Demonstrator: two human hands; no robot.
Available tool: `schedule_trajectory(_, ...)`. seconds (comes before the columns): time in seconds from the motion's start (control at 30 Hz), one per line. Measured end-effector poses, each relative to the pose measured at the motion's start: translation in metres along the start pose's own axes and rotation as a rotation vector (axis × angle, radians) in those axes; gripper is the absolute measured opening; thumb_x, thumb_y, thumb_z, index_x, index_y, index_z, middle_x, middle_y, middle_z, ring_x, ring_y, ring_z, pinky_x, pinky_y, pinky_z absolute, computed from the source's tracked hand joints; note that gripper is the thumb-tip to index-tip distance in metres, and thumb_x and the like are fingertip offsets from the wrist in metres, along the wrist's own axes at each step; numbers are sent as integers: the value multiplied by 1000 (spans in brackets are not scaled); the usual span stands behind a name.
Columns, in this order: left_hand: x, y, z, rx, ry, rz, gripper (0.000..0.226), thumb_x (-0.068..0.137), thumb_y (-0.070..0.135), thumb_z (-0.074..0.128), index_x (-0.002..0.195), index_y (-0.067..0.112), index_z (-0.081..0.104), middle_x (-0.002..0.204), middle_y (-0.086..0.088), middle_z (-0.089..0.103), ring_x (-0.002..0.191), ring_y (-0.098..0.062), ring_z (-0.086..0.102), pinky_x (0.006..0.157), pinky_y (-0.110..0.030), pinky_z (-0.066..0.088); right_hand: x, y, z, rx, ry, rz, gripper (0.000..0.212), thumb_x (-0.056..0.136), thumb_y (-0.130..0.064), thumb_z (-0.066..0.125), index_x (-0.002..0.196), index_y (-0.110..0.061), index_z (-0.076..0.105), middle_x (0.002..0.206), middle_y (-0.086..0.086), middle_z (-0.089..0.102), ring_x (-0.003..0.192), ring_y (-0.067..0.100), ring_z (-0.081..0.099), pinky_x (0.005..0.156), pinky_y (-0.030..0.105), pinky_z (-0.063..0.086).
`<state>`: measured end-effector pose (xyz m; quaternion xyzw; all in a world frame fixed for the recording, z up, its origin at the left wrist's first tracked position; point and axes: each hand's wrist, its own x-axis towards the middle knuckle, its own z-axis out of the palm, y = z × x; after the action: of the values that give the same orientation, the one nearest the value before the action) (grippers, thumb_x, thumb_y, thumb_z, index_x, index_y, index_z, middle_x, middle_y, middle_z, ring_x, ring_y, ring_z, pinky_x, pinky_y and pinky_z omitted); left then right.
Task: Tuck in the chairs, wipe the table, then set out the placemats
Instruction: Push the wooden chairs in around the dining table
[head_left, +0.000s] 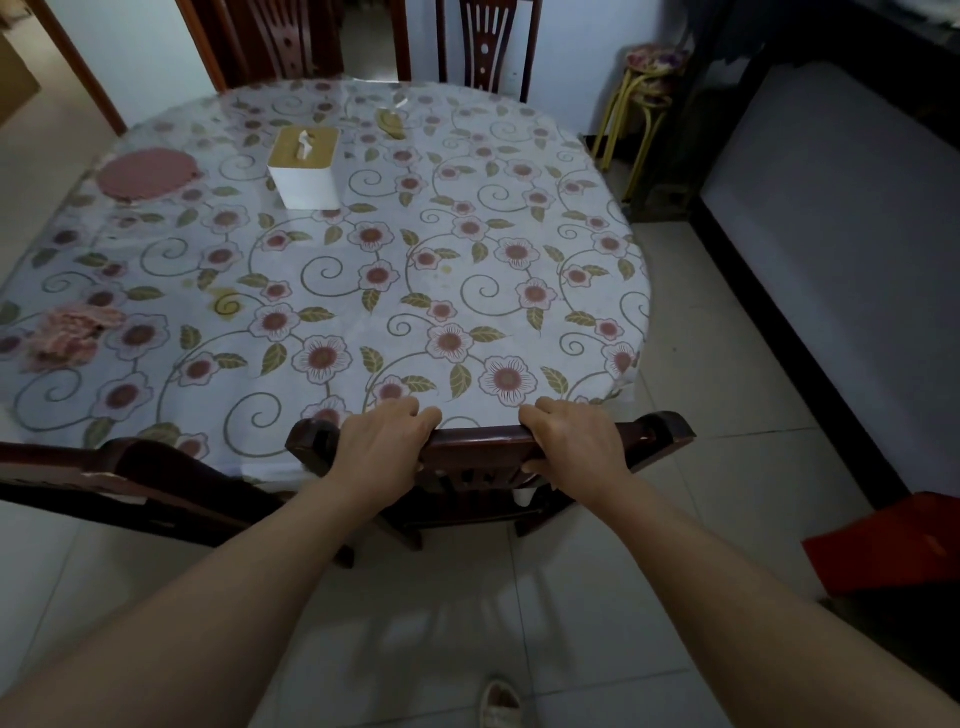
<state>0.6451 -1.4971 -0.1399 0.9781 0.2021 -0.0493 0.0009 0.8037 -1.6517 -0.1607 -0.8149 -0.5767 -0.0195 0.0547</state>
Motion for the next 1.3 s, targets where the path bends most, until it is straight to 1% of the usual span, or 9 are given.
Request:
schedule_trajectory(0.2, -3, 4, 2, -10, 28, -12, 27, 80, 19, 63, 102, 17, 47, 98, -2, 51, 90, -24, 53, 56, -33, 30, -3, 0, 3, -56, 17, 24, 54, 42, -32, 92, 76, -14, 54, 64, 2, 54, 51, 24, 51, 43, 27, 34)
schedule_trajectory(0.3, -6, 7, 2, -7, 42, -25, 27, 81, 20, 63, 104, 17, 48, 100, -2, 52, 89, -23, 54, 56, -32, 31, -3, 0, 3, -59, -14, 51, 54, 46, -33, 91, 79, -14, 54, 67, 3, 55, 56, 23, 52, 46, 30, 41)
schedule_trajectory(0.37, -8, 9, 0, 3, 40, -42, 28, 82, 22, 62, 105, 18, 47, 102, -1, 52, 91, -22, 54, 58, -31, 31, -3, -2, -1, -78, -30, 59, 51, 57, -35, 87, 93, -16, 56, 81, 3, 59, 71, 24, 56, 61, 35, 48)
schedule_trajectory(0.43, -11, 10, -2, -23, 29, -69, 32, 82, 25, 62, 109, 19, 46, 109, 0, 52, 96, -21, 52, 62, -31, 36, -4, -3, -8, -87, -91, 55, 58, 70, -40, 77, 117, -18, 51, 105, 5, 59, 98, 26, 55, 88, 40, 42)
schedule_trajectory(0.5, -16, 9, -5, -90, 7, -90, 48, 82, 30, 63, 124, 20, 42, 124, 0, 50, 109, -22, 49, 80, -34, 42, -7, -5, -19, -78, -165, 76, 78, 73, -48, 71, 136, -19, 36, 128, 8, 48, 121, 28, 43, 108, 44, 26)
schedule_trajectory(0.57, -23, 8, -9, -135, -40, -101, 70, 81, 36, 64, 139, 20, 29, 142, -1, 38, 128, -22, 38, 101, -40, 34, -11, -10, -29, -73, -248, 119, 95, 74, -55, 67, 146, -17, 18, 145, 13, 30, 136, 31, 23, 114, 50, 13)
schedule_trajectory(0.67, -37, 7, -20, -181, -90, -133, 81, 82, 40, 63, 146, 22, 16, 155, 1, 18, 141, -22, 20, 111, -48, 23, -24, -21, -44, -38, -298, 178, 101, 76, -59, 63, 149, -19, 5, 154, 13, 9, 143, 32, 2, 116, 51, 6)
schedule_trajectory(0.83, -63, 7, -34, -227, -144, -134, 84, 83, 46, 60, 147, 25, 9, 158, 2, 8, 144, -22, 10, 113, -54, 15, -51, -41, -56, 7, -319, 239, 101, 77, -61, 61, 150, -22, 3, 158, 10, -4, 144, 32, -8, 117, 50, 2)
schedule_trajectory(1.3, -58, 40, -72, -156, -107, -4, 83, 85, 48, 57, 148, 22, 10, 156, -2, 16, 141, -26, 20, 111, -48, 21, -95, -43, -98, 71, -250, 355, 98, 79, -55, 64, 150, -23, 5, 157, 11, -1, 144, 31, -7, 118, 48, 1)
